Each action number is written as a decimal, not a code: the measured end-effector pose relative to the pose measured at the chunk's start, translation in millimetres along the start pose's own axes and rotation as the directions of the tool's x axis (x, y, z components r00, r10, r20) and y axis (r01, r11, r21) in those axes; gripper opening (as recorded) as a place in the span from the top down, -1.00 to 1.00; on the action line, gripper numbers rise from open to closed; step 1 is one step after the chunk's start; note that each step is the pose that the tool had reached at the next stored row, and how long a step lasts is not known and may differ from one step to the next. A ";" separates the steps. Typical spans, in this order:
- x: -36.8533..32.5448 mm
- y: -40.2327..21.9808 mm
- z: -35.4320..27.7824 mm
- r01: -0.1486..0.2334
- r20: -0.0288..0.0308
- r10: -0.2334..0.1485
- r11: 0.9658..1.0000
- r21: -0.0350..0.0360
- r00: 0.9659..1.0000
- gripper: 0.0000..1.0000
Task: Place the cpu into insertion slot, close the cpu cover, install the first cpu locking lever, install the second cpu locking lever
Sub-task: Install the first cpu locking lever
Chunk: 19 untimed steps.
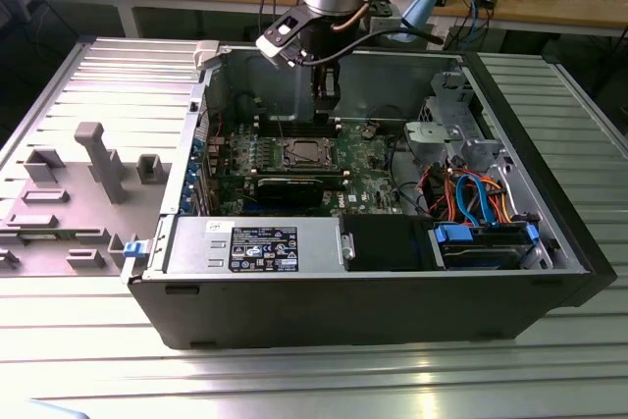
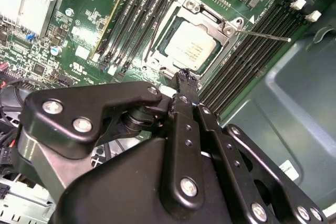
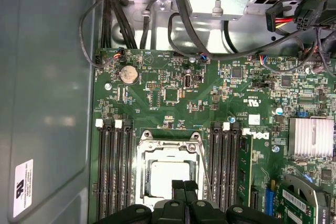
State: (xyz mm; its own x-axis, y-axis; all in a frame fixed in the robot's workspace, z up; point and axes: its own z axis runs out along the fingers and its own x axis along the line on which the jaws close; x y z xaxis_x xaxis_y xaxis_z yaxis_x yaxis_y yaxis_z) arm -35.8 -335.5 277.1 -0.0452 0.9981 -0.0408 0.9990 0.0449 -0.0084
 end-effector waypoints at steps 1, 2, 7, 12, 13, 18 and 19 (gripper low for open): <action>0.0 -0.1 0.0 0.019 0.000 -0.019 1.000 -0.001 1.000 0.79; 0.0 -0.1 0.1 0.039 0.000 -0.039 0.999 -0.002 0.999 0.79; 0.0 -0.1 0.1 0.116 0.001 -0.116 0.993 -0.005 0.993 0.79; -0.4 -0.4 -0.1 0.207 0.003 -0.207 0.978 -0.008 0.978 0.79; -1.1 -1.0 0.1 0.211 0.003 -0.211 0.977 -0.009 0.977 0.79; -3.5 -4.1 0.3 0.242 0.003 -0.242 0.970 -0.010 0.970 0.79; -3.5 -4.2 0.4 0.260 0.004 -0.260 0.965 -0.010 0.966 0.79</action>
State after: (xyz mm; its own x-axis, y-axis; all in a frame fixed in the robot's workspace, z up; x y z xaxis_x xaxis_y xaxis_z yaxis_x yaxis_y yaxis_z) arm -39.9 -339.1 276.9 -0.3037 0.9519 -0.0408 0.9528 0.3036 -0.0084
